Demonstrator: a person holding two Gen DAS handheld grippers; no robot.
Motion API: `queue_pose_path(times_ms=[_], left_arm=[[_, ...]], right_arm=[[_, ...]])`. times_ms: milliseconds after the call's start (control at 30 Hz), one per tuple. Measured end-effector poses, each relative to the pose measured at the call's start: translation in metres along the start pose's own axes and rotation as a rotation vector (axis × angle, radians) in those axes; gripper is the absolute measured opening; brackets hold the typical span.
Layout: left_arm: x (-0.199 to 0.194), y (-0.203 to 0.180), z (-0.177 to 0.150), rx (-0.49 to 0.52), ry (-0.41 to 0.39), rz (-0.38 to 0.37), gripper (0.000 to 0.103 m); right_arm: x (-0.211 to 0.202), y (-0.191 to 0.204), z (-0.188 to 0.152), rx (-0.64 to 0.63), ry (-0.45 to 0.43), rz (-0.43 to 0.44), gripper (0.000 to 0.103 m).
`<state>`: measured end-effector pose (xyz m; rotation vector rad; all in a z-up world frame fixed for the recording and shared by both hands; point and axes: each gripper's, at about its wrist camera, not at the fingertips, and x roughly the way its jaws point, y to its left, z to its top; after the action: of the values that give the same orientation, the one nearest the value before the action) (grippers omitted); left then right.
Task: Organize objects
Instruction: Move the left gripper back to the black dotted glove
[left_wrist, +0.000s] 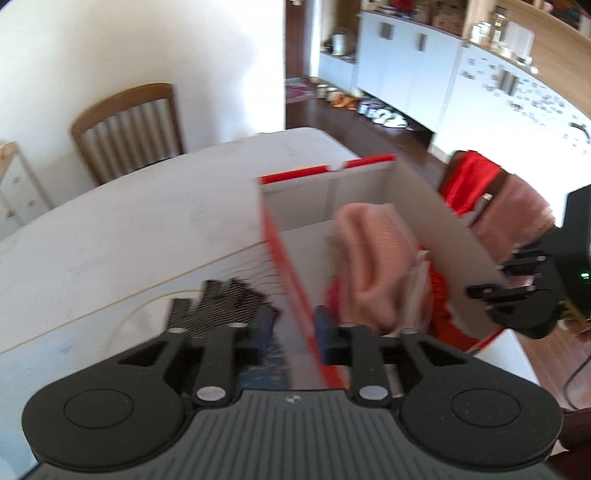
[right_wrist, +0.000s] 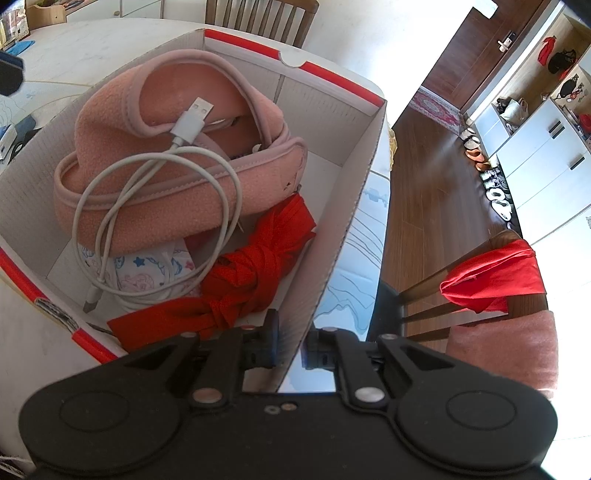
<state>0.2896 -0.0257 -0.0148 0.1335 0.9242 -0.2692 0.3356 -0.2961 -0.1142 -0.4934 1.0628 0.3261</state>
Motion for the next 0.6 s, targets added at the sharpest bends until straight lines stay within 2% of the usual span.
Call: queue_pose_path(times_ms=[67,233,367,500,600], left_arm=[[-0.004,0.013,-0.005,-0.027,-0.010,0.021,0.064],[-0.006,0.046,-0.017,-0.092,-0.018,0.084,0.066],[-0.004,0.073,-0.031,-0.162,-0.020,0.120,0.081],[0.006,0.096,-0.045,-0.200,-0.002,0.169,0.084],[0.017,0.112,-0.055,-0.225,0.012,0.201,0.096]], right_arm=[[0.000,0.000,0.000,0.000,0.000,0.000,0.011],[0.000,0.000,-0.001,-0.001,0.002,0.000,0.011],[0.000,0.000,-0.001,-0.001,0.003,0.000,0.011],[0.000,-0.001,-0.001,-0.002,0.004,-0.001,0.011],[0.000,0.000,-0.001,-0.003,0.004,-0.001,0.011]])
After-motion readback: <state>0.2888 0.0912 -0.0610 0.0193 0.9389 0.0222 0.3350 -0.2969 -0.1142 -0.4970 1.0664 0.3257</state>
